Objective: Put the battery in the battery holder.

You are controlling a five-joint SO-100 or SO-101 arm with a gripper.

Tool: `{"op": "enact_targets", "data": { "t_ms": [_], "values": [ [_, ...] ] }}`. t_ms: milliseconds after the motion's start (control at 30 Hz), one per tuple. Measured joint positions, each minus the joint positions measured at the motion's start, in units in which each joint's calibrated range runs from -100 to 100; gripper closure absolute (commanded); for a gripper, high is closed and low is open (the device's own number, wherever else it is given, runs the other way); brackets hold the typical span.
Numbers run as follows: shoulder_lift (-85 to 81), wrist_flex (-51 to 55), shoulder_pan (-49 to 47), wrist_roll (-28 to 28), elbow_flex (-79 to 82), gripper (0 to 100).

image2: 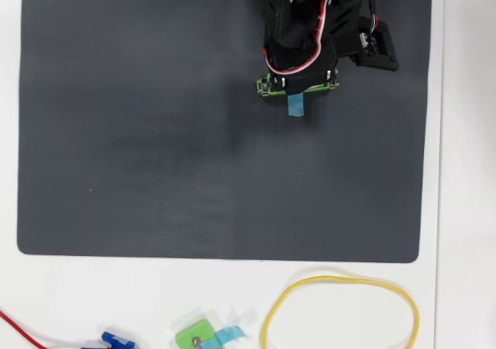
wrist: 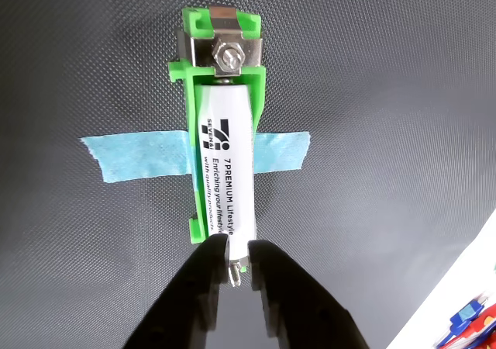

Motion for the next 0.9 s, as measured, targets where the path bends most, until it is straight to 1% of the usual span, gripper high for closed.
{"op": "enact_targets", "data": {
  "t_ms": [567, 767, 900],
  "values": [
    [6.4, 0.0, 0.0, 0.0, -1.8, 100],
    [7.1, 4.0, 0.0, 0.0, -3.7, 100],
    [7.2, 4.5, 0.0, 0.0, -3.7, 100]
  ]
}}
